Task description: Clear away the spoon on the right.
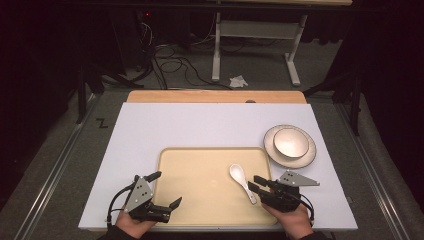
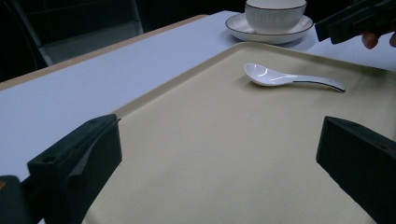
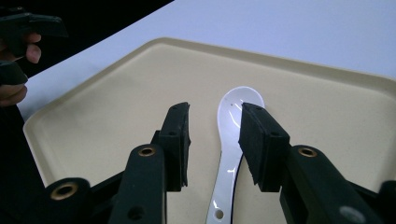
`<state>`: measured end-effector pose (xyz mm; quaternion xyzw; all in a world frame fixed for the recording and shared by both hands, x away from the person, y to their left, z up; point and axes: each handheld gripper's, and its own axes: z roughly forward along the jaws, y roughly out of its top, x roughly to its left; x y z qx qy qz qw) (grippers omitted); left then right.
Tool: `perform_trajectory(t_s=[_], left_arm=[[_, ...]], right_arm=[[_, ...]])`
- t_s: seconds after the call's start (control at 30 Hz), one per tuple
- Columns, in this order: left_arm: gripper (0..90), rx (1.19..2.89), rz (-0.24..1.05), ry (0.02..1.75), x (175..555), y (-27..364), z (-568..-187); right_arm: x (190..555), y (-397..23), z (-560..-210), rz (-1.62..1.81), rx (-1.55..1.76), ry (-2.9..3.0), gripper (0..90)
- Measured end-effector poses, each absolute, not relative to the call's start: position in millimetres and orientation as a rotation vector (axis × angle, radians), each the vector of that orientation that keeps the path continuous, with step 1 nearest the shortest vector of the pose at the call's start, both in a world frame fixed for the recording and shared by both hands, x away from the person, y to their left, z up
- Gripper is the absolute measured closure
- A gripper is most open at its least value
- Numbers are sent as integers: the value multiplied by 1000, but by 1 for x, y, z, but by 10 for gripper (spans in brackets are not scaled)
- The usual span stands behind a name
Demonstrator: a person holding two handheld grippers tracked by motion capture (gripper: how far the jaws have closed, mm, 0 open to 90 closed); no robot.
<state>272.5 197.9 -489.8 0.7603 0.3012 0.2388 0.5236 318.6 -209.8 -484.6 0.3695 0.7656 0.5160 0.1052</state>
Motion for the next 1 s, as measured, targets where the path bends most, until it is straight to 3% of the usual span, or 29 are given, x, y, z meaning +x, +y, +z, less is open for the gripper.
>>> perform_trajectory(t_s=[0.2,0.3,0.33,0.67,1.0], left_arm=[[9,1824,575,723,273,197,-490],[11,1824,578,725,273,197,-490],[11,1824,578,725,273,198,-490],[13,1808,577,728,272,202,-489],[14,1812,578,721,272,201,-489]], right_arm=[[321,-198,-484,1474,1047,2302,718],[326,-187,-484,1404,1043,2343,889],[328,-183,-483,1377,1041,2355,900],[359,-127,-492,1091,1007,2499,900],[370,-123,-502,955,1018,2537,900]])
